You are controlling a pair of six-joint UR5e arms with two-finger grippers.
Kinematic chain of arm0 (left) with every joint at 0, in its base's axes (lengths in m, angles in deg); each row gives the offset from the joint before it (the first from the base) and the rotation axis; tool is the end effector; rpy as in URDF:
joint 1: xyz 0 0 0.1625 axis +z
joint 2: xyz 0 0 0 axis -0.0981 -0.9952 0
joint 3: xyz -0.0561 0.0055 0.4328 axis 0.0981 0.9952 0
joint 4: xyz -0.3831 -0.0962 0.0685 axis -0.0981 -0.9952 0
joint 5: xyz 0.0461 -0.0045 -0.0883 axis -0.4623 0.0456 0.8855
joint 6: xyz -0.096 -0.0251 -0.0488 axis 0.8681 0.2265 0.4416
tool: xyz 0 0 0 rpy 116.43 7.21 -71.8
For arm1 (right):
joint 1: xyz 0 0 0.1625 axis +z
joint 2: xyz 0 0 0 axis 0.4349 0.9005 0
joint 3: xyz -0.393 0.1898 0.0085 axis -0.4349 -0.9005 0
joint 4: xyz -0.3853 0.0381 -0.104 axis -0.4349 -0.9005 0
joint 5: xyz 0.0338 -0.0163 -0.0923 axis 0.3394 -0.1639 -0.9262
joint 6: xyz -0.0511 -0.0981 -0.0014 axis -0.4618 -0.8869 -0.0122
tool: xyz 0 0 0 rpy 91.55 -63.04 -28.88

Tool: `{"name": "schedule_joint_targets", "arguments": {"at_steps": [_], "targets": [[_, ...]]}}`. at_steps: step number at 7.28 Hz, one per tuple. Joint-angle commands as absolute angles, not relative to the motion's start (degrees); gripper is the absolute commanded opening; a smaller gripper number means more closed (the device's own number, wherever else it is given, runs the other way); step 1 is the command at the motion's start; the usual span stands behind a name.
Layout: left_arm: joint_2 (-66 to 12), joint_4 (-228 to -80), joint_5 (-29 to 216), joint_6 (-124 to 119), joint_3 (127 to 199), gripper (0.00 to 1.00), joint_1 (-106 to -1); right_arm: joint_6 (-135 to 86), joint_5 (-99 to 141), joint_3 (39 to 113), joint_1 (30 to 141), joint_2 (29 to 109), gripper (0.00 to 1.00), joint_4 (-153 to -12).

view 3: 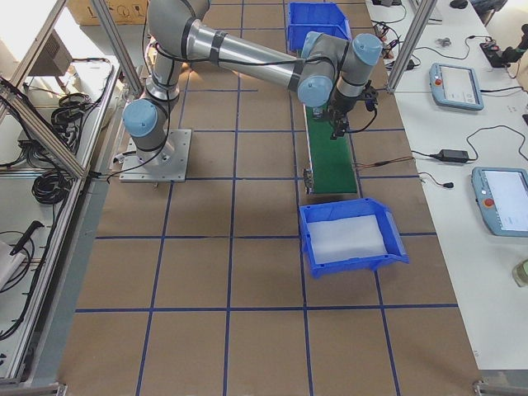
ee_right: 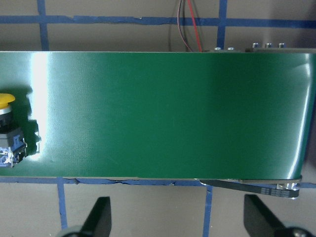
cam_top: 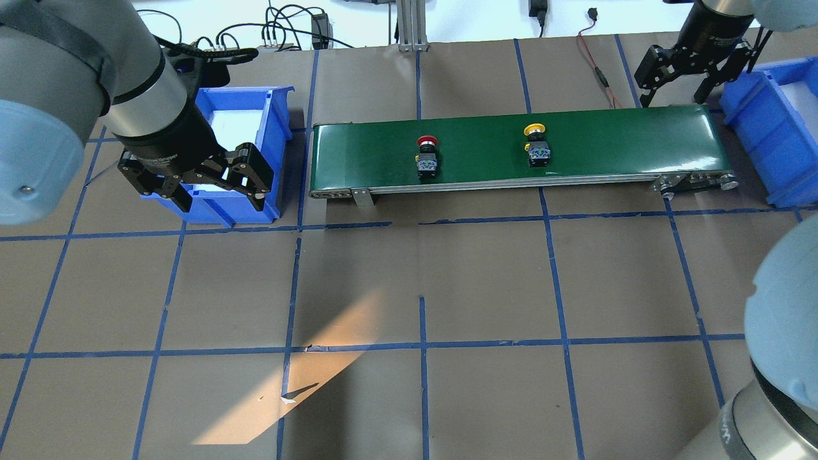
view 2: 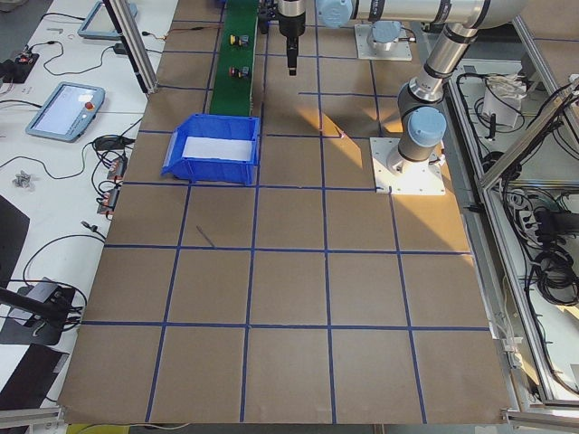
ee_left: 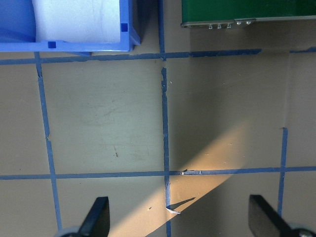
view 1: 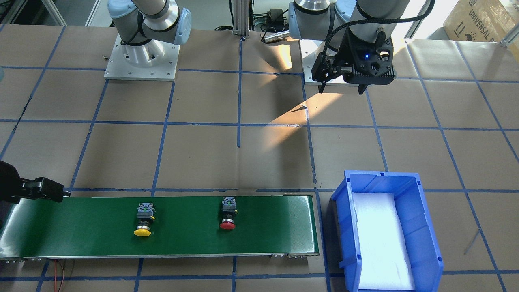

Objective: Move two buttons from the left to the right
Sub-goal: 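Move the right gripper along the conveyor toward the approaching yellow button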

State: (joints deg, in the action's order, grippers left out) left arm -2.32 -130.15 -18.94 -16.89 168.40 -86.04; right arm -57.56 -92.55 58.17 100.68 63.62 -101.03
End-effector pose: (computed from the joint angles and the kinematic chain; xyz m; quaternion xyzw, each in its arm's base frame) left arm -0.1443 -0.4286 0.4736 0.0112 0.9995 0.0277 0.0078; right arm -0.0410 -0.6584 0.3684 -0.0138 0.9987 0.0491 0.0078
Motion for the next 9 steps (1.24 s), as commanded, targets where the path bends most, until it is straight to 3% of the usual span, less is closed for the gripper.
{"name": "schedule_joint_targets", "arguments": {"at_steps": [1, 2, 9], "targets": [[-2.2, -130.1, -18.8, -16.9, 168.7, 1.00, -86.0, -57.4, -91.7, 64.7, 100.7, 68.1, 0.92, -104.5], [-2.2, -130.1, -18.9, -16.9, 168.7, 1.00, -86.0, -57.7, -91.9, 68.5, 100.7, 70.0, 1.00, -109.6], [-2.2, -130.1, -18.8, -16.9, 169.1, 1.00, -86.0, -57.2, -91.9, 70.1, 100.8, 69.2, 1.00, -114.7]]}}
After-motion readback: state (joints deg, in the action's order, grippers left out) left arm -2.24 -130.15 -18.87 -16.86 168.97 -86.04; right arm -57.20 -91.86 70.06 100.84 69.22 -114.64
